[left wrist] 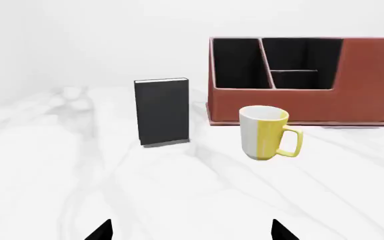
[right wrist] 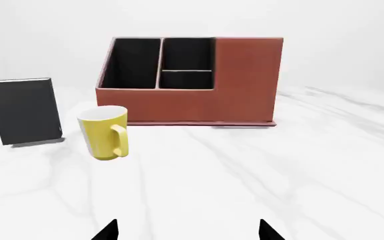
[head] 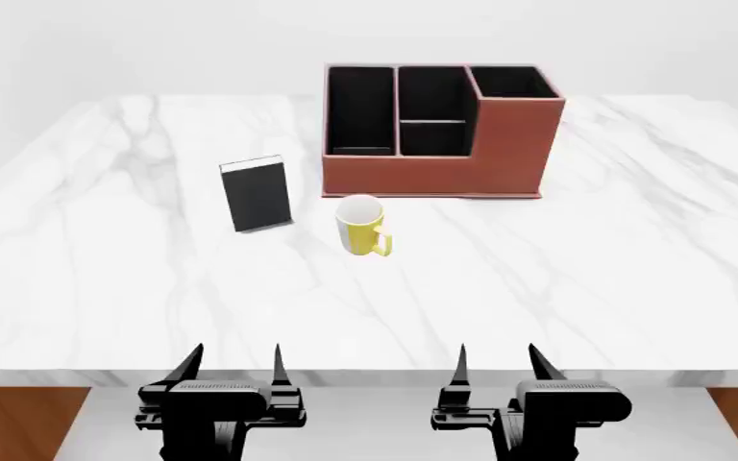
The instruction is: Pick up the yellow and white mug and place it to the right of the caddy.
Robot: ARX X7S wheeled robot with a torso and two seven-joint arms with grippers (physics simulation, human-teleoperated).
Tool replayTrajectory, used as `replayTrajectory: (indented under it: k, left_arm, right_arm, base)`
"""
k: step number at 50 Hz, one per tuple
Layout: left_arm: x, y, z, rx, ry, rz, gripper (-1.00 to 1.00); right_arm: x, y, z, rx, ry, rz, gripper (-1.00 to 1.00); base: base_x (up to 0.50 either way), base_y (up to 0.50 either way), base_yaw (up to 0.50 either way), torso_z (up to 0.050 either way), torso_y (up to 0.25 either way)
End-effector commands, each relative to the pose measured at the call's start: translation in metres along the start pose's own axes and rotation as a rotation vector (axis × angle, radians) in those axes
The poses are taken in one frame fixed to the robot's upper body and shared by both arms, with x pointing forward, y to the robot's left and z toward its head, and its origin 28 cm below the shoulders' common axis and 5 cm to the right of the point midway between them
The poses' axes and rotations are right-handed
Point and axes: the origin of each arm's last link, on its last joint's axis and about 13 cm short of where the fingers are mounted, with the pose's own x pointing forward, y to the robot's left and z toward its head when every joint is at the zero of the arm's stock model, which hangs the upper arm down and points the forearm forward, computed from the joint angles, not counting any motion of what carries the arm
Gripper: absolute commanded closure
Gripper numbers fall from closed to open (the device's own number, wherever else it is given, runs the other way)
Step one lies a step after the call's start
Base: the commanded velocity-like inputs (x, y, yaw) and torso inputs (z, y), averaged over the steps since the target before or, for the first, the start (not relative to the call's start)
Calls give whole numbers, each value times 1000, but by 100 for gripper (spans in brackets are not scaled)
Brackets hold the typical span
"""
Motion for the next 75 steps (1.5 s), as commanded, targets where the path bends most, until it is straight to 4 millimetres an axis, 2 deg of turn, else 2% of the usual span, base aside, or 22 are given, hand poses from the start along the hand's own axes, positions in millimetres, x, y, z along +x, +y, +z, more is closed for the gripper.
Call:
replayTrajectory:
  k: [1, 6, 13, 24, 36, 61, 75]
  left_arm:
    - [1, 1, 2, -3, -3, 10, -100]
    - [2, 3, 13, -9, -29, 10, -100]
    - [3, 6, 36, 3, -73, 9, -100]
    - [20, 7, 70, 43, -118, -10, -100]
    - [33, 7, 96, 78, -144, -20, -100]
    - [28, 5, 104, 76, -172, -27, -100]
    - [25, 5, 106, 86, -183, -21, -100]
  right_arm:
    - [0, 1, 1, 22, 29, 0, -100]
    - [2, 0, 11, 85, 61, 51, -100]
    - [10, -4, 37, 13, 53, 44, -100]
    - [30, -7, 80, -55, 19, 42, -100]
    - [51, -14, 112, -102, -16, 25, -100]
    - [52, -16, 114, -108, -16, 31, -100]
    - [51, -16, 114, -113, -22, 38, -100]
  base:
    - [0, 0, 0, 0, 0]
    - [0, 0, 0, 0, 0]
    - [0, 0, 0, 0, 0]
    - [0, 0, 0, 0, 0]
    - [0, 0, 0, 0, 0]
    - [0, -11, 0, 0, 0]
    - [103, -282, 0, 0, 0]
